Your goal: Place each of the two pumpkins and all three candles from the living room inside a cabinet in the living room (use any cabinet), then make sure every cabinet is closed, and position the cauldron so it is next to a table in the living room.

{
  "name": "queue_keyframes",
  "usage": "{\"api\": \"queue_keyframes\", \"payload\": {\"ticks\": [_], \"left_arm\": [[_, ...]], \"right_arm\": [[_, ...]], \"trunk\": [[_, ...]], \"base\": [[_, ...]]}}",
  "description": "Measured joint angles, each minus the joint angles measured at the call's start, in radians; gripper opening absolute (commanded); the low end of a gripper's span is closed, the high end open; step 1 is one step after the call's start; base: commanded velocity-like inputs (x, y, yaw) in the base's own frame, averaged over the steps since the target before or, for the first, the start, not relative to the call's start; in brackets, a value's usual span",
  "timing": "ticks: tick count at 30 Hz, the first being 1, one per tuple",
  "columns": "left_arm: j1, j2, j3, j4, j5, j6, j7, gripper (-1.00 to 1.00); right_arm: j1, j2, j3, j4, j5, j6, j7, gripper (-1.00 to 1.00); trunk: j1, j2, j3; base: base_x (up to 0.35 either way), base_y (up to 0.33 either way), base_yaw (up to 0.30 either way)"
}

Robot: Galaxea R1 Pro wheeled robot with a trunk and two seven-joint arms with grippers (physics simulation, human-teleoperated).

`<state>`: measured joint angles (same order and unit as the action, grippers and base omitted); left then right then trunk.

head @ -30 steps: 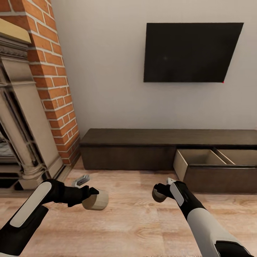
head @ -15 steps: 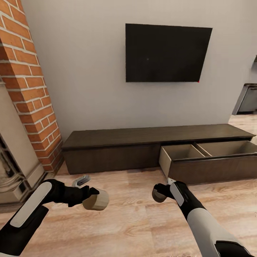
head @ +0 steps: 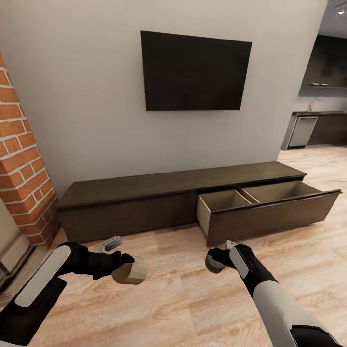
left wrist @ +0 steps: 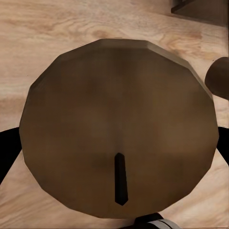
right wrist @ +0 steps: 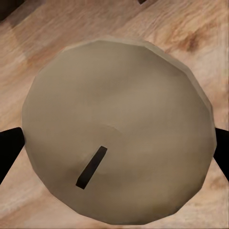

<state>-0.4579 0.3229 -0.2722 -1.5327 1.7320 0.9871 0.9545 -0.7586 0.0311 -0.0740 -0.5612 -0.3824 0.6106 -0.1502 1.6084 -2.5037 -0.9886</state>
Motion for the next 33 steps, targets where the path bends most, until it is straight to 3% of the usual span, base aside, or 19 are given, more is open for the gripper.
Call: {"api": "queue_keyframes", "payload": {"ticks": [33], "left_arm": [[0.0, -0.009, -0.002, 0.0, -0.001, 0.001, -0.003, -1.0]], "right_arm": [[0.0, 0.0, 0.0, 0.001, 0.0, 0.0, -0.001, -1.0]], "trunk": [[0.0, 0.0, 0.0]], "base": [[0.0, 0.0, -0.282]]}}
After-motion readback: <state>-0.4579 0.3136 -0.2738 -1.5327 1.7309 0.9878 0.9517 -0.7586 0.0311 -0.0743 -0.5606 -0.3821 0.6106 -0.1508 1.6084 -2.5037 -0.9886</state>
